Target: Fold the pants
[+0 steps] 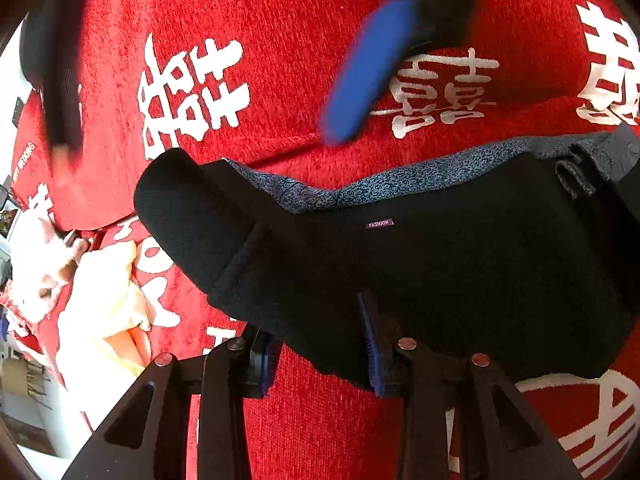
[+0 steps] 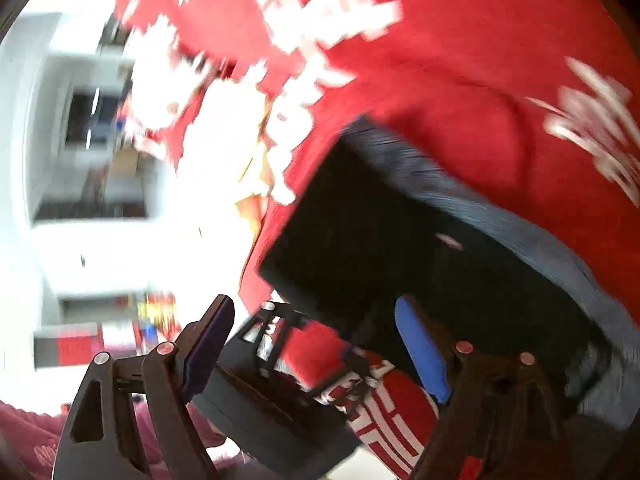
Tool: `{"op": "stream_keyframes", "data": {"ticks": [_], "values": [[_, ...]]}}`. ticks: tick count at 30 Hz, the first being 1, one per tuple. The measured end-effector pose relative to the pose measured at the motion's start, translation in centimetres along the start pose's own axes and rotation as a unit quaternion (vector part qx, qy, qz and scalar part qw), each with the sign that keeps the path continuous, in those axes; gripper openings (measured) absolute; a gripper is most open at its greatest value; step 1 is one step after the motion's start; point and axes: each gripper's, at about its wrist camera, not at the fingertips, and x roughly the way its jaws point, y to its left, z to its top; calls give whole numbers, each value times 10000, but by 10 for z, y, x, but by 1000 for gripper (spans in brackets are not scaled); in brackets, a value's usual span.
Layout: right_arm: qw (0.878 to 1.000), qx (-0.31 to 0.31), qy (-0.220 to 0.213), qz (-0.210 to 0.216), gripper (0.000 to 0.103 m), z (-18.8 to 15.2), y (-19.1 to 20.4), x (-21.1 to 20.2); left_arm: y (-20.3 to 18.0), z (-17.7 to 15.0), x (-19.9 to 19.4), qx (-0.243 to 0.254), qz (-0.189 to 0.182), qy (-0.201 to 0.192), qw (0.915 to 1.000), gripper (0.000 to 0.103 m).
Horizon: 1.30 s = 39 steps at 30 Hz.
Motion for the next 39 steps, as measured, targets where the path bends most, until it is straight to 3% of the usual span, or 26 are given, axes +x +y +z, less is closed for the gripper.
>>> {"op": "stream_keyframes", "data": {"ticks": [6,7,8,9,10,11,18,24,29,33,35,37,39], "values": [[9887,-580,1039,-908,87,35,24,70,1,-6,-7,-9,68,-50,10000,37],[9858,-545,1162,-1086,80,38,19,80,-1,-7,-9,-6,67,-54,10000,37],[9851,-521,1178,-1143,66,38,15,82,-2,-8,-10,-14,40,-33,10000,37],[9872,-430,1115,-1055,37,38,9,80,-1,-7,-10,-60,-6,22,10000,37],[9900,-354,940,-993,27,35,5,73,-2,-8,-13,-75,-40,-27,10000,37],[9922,-320,777,-918,26,33,2,66,-4,-6,-17,-53,-63,-99,9999,37],[9985,29,-537,104,25,-29,-38,-15,-33,26,-75,31,-512,-586,9970,37],[9793,575,-1832,636,25,-118,-81,-97,-79,67,-126,170,-1123,-952,9890,37],[9530,1134,-2725,687,25,-206,-141,-163,-157,94,-153,495,-1893,-1039,9752,37],[9288,1894,-3094,760,26,-281,-210,-178,-220,93,-147,907,-2291,-877,9652,37],[9222,2187,-3125,640,26,-307,-241,-172,-257,84,-136,1069,-2476,-599,9611,37],[9173,2582,-2992,487,26,-327,-276,-150,-289,70,-117,1285,-2489,-181,9598,37],[9135,2834,-2881,468,26,-340,-298,-133,-311,57,-106,1512,-2275,42,9620,37]]}}
